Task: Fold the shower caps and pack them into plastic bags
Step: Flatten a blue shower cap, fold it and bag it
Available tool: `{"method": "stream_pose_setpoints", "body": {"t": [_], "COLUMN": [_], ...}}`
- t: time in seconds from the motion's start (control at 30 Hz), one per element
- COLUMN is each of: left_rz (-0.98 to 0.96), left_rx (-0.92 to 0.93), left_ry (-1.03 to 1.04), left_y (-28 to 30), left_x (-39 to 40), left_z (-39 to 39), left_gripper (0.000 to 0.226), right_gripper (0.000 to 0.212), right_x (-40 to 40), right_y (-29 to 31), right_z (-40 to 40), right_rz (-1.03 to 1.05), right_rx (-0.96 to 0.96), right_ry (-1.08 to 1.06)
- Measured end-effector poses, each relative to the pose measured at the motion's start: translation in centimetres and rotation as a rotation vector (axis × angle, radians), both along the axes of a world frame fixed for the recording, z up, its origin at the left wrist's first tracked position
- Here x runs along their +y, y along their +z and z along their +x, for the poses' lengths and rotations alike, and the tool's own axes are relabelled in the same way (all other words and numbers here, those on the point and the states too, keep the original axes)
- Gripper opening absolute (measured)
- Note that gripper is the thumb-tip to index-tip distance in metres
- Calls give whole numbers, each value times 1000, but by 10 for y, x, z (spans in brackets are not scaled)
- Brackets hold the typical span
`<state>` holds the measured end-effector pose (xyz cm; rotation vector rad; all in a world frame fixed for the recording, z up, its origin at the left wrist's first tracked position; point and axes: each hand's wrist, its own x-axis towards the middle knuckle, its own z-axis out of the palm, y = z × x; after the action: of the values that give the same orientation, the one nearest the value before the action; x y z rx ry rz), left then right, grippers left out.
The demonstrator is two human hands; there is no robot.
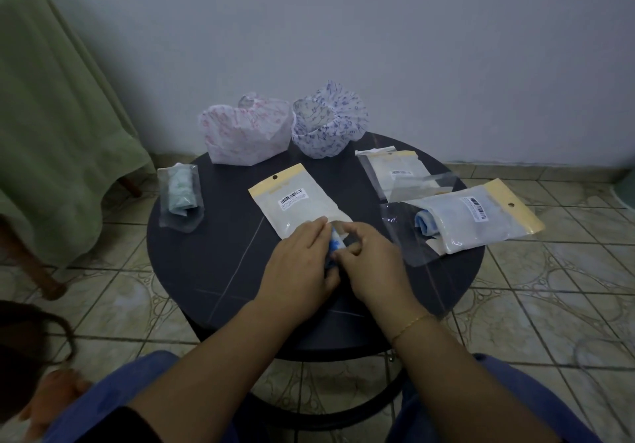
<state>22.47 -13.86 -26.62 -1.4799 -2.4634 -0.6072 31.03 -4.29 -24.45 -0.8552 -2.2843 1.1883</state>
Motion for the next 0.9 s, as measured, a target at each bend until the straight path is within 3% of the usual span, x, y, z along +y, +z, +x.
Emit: {"method": "stream_pose_setpoints", "body": {"t": [0.13,0.23,0.4,0.57,0.67,0.8,0.9], "left_rz": [23,15,23,4,77,350,469], "left_rx": [-6,2,-47,-147,-382,-593,-786], "left_ry": [-41,-98,-180,-204,-123,140,369], "left_y": [-1,-1,1,4,10,20,26], "left_x": [0,-2,-9,-17,-19,-20,-28], "left_z": [0,1,-3,-6,-6,-11,-28], "left_gripper": [53,53,53,50,31,26,12], "right_gripper": [30,45,51,43,43,40,37], "right_x": [-2,4,13,13,14,11,1], "right_y": [-4,-16,-28,-25,-17,-18,-17], "right_z": [-6,-14,-21,-20,-20,-30,-34], "right_rz": [461,746,818,688,468,82,-75], "right_rx": [-111,-46,-105,-269,-223,-63,21], "right_ry": [-133,-218,-230,-75,-49,-54,-46]}}
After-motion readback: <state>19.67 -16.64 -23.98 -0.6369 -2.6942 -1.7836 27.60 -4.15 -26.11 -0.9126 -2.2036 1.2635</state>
